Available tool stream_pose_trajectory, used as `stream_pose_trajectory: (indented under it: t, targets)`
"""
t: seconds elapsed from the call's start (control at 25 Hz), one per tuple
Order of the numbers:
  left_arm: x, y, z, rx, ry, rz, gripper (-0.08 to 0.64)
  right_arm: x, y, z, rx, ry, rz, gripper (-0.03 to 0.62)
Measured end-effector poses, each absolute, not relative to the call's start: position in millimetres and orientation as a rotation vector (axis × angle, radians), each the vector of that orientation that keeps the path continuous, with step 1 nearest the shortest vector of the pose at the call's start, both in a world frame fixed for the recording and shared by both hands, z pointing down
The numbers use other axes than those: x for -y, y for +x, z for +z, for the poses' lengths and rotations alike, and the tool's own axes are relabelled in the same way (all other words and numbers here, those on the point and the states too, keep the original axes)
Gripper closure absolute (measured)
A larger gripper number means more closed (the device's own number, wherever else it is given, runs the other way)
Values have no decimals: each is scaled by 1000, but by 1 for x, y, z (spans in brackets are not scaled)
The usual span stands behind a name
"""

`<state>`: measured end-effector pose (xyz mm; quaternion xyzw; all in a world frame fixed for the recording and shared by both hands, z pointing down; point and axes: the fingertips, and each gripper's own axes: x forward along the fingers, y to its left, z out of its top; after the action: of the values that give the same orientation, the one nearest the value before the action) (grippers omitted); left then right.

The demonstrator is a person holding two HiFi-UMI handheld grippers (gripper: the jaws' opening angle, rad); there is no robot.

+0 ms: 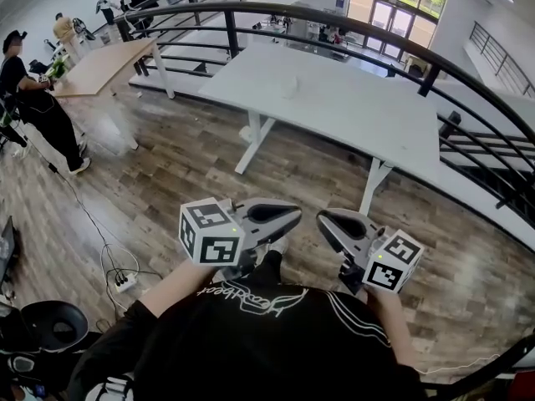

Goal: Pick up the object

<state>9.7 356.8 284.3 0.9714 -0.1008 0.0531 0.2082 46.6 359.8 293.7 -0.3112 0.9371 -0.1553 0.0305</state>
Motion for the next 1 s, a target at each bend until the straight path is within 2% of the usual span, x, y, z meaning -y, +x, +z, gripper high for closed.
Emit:
stream_pose_trajectory:
  t: [0.44,1.0]
  targets:
    - [-247,4,308,290,2633,118,552,-249,46,318,-2873,-969,-574,574]
    - [-3,-11,325,287,2523,144,552,-8,28,333,-2855,-980,-718,574]
